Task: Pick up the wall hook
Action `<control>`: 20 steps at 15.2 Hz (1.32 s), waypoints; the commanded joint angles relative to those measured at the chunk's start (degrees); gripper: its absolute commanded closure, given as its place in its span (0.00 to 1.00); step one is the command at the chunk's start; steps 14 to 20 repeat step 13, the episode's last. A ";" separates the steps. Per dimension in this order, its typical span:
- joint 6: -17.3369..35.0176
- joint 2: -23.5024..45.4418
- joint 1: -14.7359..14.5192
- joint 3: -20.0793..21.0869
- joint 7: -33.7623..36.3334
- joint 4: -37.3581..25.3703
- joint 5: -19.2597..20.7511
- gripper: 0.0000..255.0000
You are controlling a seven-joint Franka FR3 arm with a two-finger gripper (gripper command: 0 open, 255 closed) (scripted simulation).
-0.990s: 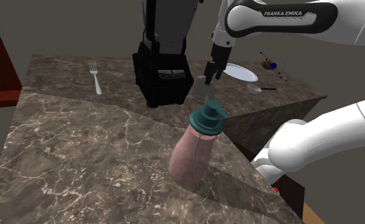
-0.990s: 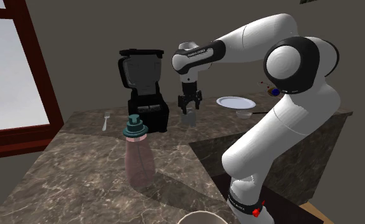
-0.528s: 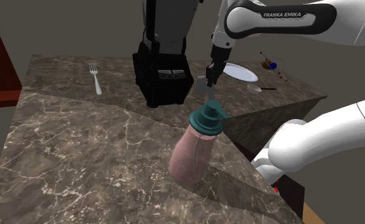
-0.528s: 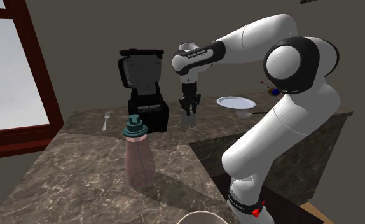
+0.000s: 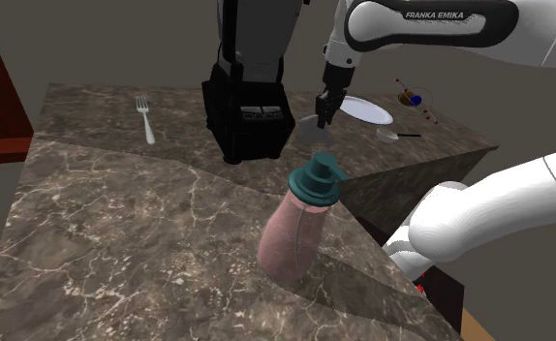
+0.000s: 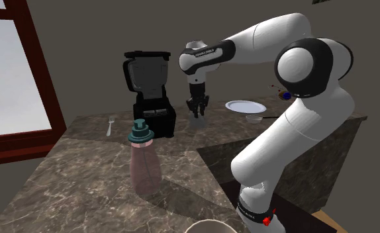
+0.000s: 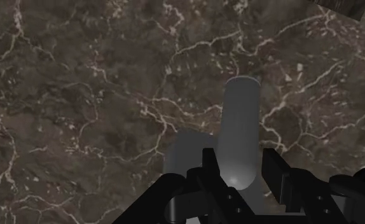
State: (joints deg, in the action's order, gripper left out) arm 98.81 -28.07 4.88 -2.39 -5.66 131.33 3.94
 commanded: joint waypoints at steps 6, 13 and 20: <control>-5.50 0.27 -0.02 0.10 -0.29 -5.77 -0.11 1.00; -9.38 0.80 -0.04 0.18 -0.47 -10.19 -0.17 1.00; -9.38 0.80 -0.04 0.18 -0.47 -10.19 -0.17 1.00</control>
